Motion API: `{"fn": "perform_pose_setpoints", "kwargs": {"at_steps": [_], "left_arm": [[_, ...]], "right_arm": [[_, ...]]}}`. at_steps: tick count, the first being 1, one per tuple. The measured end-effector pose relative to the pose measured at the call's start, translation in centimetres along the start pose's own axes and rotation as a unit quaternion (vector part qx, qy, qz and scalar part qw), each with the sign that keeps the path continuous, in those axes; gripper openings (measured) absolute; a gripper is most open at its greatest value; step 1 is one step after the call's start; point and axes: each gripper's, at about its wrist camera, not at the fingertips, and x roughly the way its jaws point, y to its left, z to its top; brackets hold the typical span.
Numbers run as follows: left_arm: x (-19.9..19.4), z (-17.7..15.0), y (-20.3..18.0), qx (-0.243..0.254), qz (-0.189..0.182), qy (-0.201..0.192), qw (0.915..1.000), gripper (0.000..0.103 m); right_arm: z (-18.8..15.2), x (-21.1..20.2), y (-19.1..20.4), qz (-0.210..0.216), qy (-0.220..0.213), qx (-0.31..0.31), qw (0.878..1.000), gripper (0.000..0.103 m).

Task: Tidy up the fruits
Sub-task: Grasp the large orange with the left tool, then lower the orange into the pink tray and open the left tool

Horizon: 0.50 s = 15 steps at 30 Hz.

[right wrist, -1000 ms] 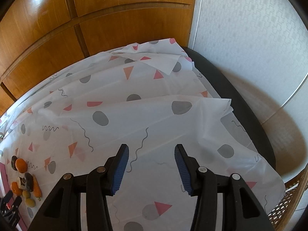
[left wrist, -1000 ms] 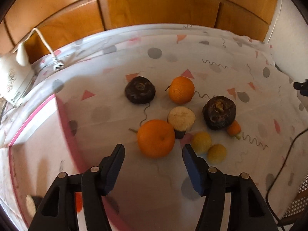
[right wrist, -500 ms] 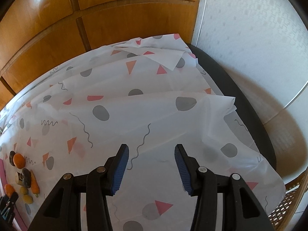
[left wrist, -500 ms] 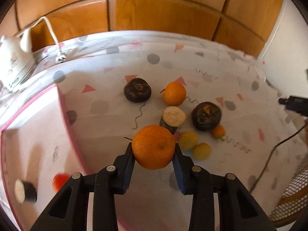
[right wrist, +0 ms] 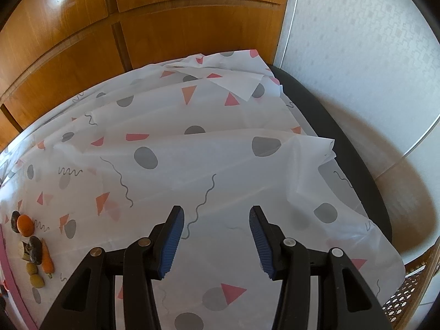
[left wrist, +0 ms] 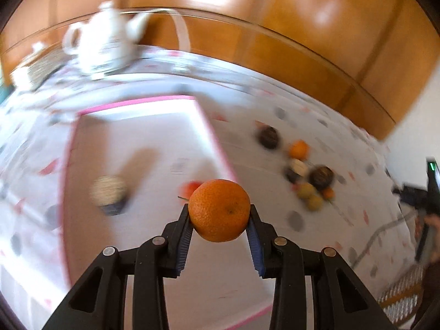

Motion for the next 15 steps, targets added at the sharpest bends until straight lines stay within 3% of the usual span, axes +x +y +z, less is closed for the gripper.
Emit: {"fn": "perform_pose_setpoints", "kwargs": {"at_steps": [6,15], "left_arm": [[0.3,-0.5,5.6,-0.099,0.029,0.015,0.9946,0.038],[1.0,-2.0,7.9,-0.114,0.079,0.026,0.99,0.04]], "right_arm": [[-0.1,-0.1,0.3,-0.004,-0.004,-0.006,1.0,0.05],[-0.2,0.2,0.3,-0.015,0.002,-0.005,1.0,0.05]]}}
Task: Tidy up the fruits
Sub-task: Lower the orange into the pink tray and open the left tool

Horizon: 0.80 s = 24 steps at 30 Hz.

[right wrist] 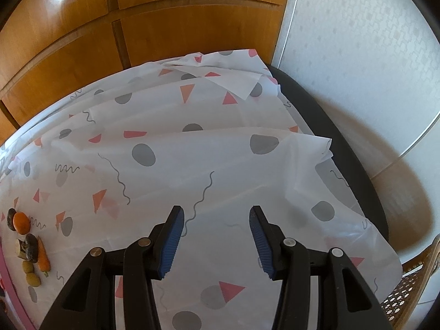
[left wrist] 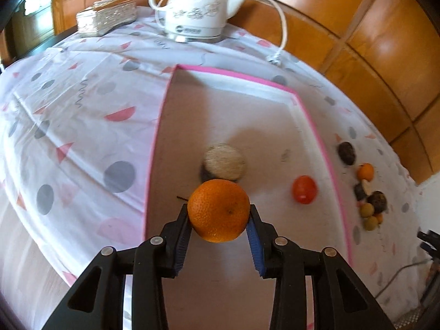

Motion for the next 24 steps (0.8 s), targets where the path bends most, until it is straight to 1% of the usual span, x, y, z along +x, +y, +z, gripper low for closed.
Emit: {"fn": "perform_pose_setpoints", "kwargs": {"at_steps": [2,5,7,9,13,15,19,21,24], "left_arm": [[0.0,-0.1,0.3,0.0,0.001,-0.002,1.0,0.041],[-0.6,-0.4,0.0,0.014,0.009,-0.017,0.9997,0.048],[-1.1,-0.6,-0.2,0.02,0.013,-0.029,0.9993,0.05],[-1.6,-0.8,-0.2,0.02,0.016,-0.038,0.9989,0.056],[-2.9,-1.0,-0.2,0.026,0.032,-0.066,0.997,0.059],[-3.4,-1.0,0.0,0.023,0.037,-0.077,0.9961,0.062],[-4.4,-0.7,0.8,0.006,0.047,-0.097,0.9942,0.062],[-4.6,-0.6,1.2,0.001,0.051,-0.102,0.9935,0.065],[-4.4,-0.7,1.7,-0.005,0.056,-0.098,0.9936,0.066]], "right_arm": [[0.0,0.0,0.0,-0.002,0.001,0.0,1.0,0.05],[-0.1,0.1,0.0,-0.005,0.003,0.0,1.0,0.05],[-0.1,0.1,0.1,-0.007,0.002,-0.002,1.0,0.05],[-0.1,0.1,0.1,-0.008,0.003,-0.003,1.0,0.05],[-0.2,0.0,0.1,-0.01,0.003,-0.004,1.0,0.05],[-0.2,0.0,0.1,-0.009,0.003,-0.004,1.0,0.05],[-0.3,-0.1,0.2,-0.006,0.0,-0.005,1.0,0.05],[-0.3,-0.3,0.4,0.001,-0.004,-0.008,1.0,0.05],[-0.4,-0.6,1.0,0.013,-0.011,-0.019,1.0,0.05]]}}
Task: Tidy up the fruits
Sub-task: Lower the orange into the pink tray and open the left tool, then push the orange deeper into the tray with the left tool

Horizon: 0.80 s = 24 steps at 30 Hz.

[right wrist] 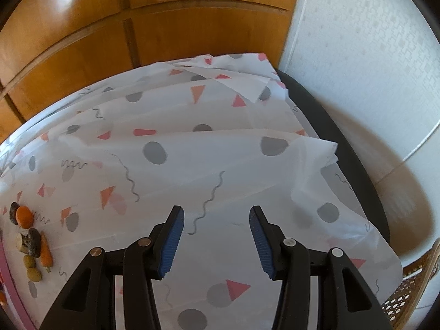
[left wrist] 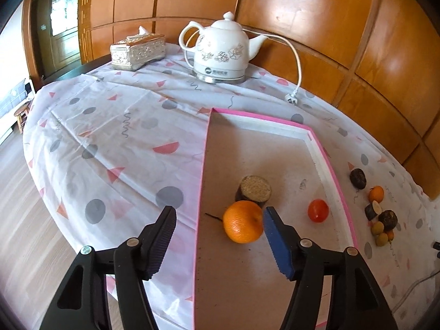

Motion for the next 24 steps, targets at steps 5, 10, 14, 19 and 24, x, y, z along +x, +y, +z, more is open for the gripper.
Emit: {"fn": "perform_pose_setpoints", "kwargs": {"at_steps": [5,10,14,19,24], "left_arm": [[0.9,-0.6,0.1,-0.001,0.0,0.019,0.9998,0.066],[1.2,-1.2,0.1,-0.001,0.0,0.027,0.9996,0.066],[1.4,-1.3,0.2,-0.005,0.0,0.029,0.9996,0.066],[1.6,-1.2,0.3,-0.006,-0.004,0.03,0.9995,0.066],[2.0,-1.3,0.2,-0.007,-0.009,0.035,0.9993,0.072]], "right_arm": [[-0.1,-0.9,1.3,0.037,-0.019,-0.023,0.999,0.05],[-0.4,-1.4,2.9,0.058,-0.029,-0.055,0.996,0.05],[-0.6,-1.3,3.8,0.06,-0.027,-0.073,0.995,0.05],[-0.8,-1.4,4.0,0.061,-0.029,-0.078,0.995,0.05],[-0.9,-1.3,4.2,0.063,-0.028,-0.079,0.994,0.05]]}}
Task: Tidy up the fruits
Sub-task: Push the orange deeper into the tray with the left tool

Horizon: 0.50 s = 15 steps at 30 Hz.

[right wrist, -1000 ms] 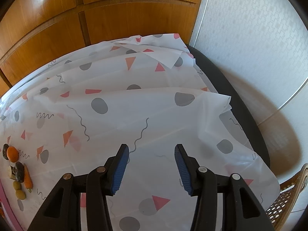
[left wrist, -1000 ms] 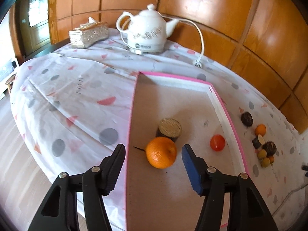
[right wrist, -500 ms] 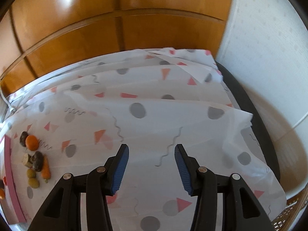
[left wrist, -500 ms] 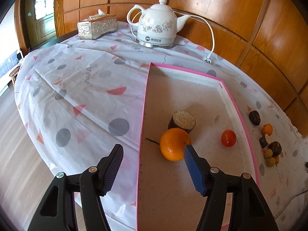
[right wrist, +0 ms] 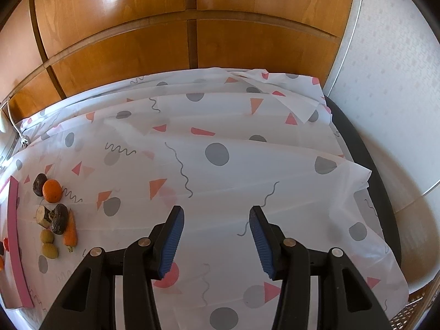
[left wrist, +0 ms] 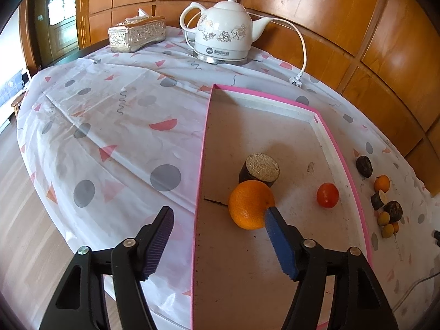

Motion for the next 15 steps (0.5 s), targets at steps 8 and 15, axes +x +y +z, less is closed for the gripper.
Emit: {"fn": "perform_pose_setpoints", "kwargs": {"at_steps": [8,15], "left_arm": [[0.4,-0.1,-0.2,0.0,-0.006,0.001,1.0,0.075],[0.8,-0.6,-0.9,0.012,-0.011,0.005,0.9999,0.076]], "right_arm": [[-0.4,-0.6,3.1,0.057,-0.007,-0.063,0.996,0.05],[-1.4,0.5,5.6,0.031,0.011,-0.126,0.992,0.05]]}}
